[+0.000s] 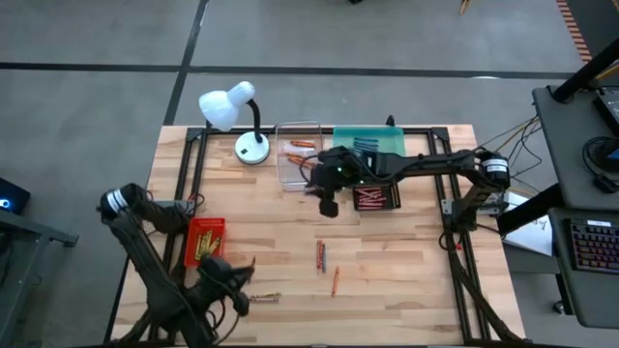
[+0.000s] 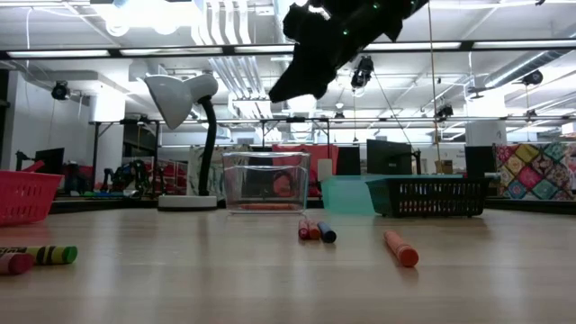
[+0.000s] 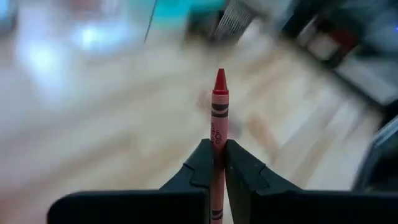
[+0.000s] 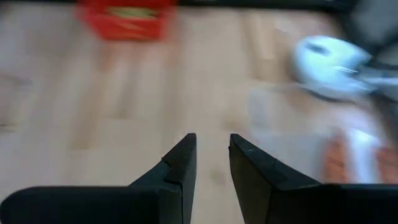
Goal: Sort crayons
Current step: Put the red crayon into the black bin
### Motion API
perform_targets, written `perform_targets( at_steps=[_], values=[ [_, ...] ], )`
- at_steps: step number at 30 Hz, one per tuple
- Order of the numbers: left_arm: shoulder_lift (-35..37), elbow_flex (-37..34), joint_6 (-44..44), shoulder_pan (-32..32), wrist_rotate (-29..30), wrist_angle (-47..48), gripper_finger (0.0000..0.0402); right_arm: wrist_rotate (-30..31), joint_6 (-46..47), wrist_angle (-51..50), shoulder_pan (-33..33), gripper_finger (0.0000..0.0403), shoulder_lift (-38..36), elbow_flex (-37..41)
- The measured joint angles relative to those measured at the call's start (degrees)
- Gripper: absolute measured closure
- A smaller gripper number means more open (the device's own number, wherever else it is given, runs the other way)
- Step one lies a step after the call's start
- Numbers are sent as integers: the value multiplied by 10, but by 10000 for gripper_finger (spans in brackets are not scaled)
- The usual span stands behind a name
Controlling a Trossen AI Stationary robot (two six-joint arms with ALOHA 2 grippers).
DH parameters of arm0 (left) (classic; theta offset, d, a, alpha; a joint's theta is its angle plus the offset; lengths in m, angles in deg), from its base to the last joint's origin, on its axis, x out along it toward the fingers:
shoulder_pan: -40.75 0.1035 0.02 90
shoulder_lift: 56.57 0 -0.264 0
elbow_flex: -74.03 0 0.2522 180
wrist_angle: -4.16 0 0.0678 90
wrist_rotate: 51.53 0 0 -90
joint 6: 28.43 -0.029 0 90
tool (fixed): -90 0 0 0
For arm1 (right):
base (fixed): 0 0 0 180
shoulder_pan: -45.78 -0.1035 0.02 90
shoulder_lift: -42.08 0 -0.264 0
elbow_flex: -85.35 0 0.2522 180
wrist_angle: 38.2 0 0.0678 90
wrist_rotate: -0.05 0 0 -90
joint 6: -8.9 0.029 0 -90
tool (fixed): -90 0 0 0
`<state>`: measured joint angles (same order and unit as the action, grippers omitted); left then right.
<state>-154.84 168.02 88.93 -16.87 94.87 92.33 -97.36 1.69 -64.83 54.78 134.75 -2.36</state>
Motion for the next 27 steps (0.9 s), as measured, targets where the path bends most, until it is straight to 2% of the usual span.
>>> perform_targets(
  at_steps=[3,5,7,12,16,18,21,25,27],
  values=[
    [50,0,-83,18,79,-2,401,-115,4,71,-4,316,-8,39],
    [82,0,-165,36,94,-9,401,-181,2,127,-10,316,-12,64],
    [110,0,-267,59,98,-33,401,-214,-1,193,-19,316,-12,87],
    [165,-1,-594,139,76,-182,401,-220,2,352,-46,316,-10,123],
    [183,-1,-853,206,27,-316,401,-220,-9,352,-52,316,-11,124],
    [188,-5,-949,235,-3,-362,401,-220,-3,344,-51,316,-18,124],
    [194,-24,-1026,270,-19,-405,401,-220,-3,327,-51,316,-27,124],
    [202,-74,-1057,302,-17,-474,401,-215,13,294,-54,316,-33,124],
    [206,-112,-1078,309,-40,-536,401,-211,23,284,-55,316,-36,124]
  ],
)
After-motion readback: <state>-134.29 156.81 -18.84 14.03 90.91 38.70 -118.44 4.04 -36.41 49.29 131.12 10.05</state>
